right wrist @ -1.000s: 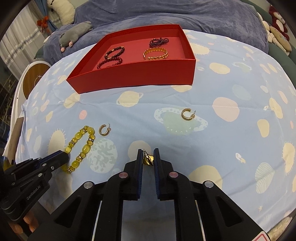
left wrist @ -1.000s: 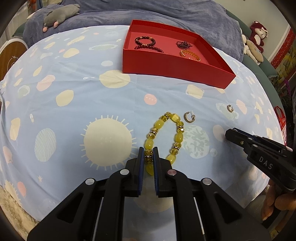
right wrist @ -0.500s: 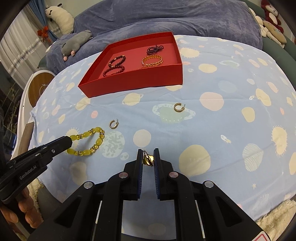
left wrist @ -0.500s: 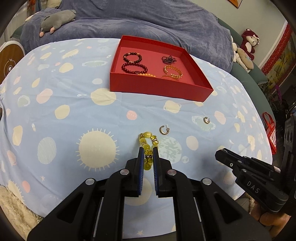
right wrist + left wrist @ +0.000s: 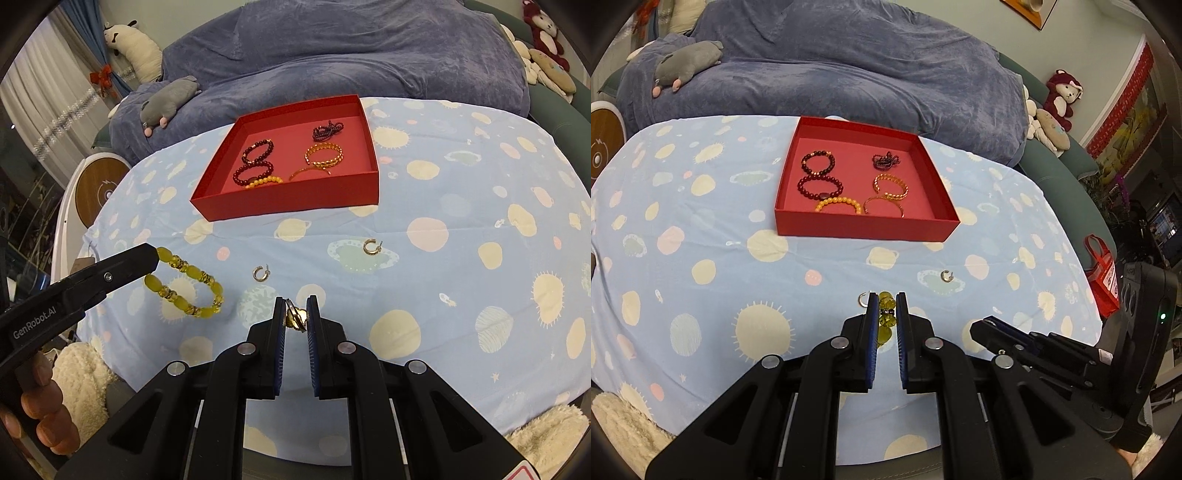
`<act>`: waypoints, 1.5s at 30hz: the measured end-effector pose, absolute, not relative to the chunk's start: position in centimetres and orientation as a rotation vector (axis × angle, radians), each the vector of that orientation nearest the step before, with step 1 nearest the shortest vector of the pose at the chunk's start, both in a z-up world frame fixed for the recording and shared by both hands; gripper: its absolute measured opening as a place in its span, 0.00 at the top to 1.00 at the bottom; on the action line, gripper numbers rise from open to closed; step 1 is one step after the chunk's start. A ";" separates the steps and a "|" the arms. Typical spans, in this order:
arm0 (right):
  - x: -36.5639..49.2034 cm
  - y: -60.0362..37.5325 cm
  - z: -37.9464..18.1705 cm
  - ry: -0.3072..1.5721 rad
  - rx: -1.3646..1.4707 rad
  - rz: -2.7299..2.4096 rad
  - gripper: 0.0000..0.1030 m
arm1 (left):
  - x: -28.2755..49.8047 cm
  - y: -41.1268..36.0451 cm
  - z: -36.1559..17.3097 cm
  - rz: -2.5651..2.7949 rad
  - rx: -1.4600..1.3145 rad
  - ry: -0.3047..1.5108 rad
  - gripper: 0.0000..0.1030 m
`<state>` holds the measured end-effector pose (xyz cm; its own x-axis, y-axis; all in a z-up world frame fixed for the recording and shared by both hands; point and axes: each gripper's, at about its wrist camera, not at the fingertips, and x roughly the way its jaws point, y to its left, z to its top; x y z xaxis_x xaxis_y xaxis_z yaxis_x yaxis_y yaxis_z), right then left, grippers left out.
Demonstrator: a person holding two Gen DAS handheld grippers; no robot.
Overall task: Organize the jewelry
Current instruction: 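Carry the bracelet and charm into the red box and open both tools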
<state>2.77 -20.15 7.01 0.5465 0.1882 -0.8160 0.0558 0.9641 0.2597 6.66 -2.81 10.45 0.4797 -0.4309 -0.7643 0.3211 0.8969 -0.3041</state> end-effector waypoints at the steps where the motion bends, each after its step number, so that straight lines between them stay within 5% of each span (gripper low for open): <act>1: 2.9 -20.2 7.4 0.983 0.270 0.083 0.90 | 6.9 -3.0 11.0 -0.466 -0.126 0.959 0.91; 20: 15.8 -21.4 12.4 0.857 0.187 0.103 0.90 | 18.6 -7.2 17.5 -0.532 -0.107 0.787 0.91; 45: 29.1 -22.4 3.2 1.000 0.166 0.057 0.90 | 31.9 -8.9 6.7 -0.428 -0.103 0.959 0.91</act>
